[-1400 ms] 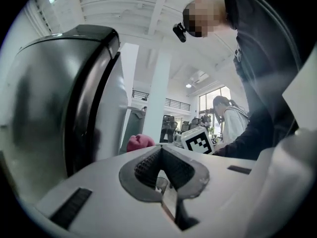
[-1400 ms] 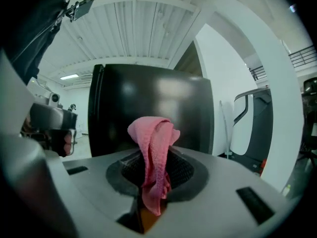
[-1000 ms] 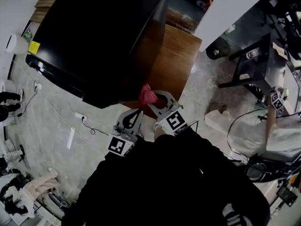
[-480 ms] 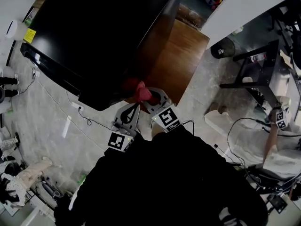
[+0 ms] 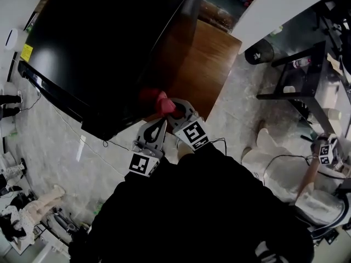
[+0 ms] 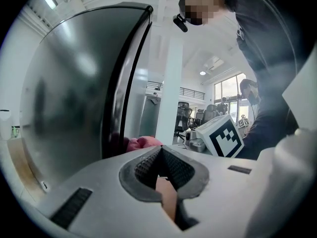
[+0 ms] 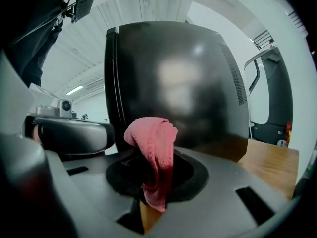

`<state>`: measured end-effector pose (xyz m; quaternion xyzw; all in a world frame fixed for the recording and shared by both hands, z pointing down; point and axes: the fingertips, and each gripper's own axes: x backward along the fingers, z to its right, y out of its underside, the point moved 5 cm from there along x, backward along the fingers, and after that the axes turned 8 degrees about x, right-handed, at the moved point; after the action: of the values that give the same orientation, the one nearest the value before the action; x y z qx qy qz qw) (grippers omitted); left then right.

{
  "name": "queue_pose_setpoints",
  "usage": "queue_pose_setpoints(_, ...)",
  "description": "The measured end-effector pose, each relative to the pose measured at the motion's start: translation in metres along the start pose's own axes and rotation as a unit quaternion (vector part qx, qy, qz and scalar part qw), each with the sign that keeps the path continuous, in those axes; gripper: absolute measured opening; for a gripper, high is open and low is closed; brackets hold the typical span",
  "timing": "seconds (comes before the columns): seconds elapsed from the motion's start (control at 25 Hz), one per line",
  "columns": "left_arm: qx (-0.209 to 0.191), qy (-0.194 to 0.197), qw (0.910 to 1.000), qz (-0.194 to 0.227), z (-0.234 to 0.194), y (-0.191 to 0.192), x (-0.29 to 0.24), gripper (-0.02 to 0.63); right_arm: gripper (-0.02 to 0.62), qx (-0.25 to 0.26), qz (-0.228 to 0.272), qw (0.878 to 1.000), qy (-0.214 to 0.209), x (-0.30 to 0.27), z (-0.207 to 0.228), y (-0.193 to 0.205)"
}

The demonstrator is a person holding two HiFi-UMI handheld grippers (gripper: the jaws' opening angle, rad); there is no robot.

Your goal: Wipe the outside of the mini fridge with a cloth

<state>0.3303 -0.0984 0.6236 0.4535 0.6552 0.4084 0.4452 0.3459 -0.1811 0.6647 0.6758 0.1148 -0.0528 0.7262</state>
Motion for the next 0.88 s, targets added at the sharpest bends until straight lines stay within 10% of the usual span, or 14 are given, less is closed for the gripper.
queue_pose_setpoints(0.88, 0.028, 0.016, 0.9994, 0.007, 0.008, -0.025, -0.102, 0.006, 0.083, 0.011, -0.023, 0.993, 0.118, -0.027, 0.176, 0.001)
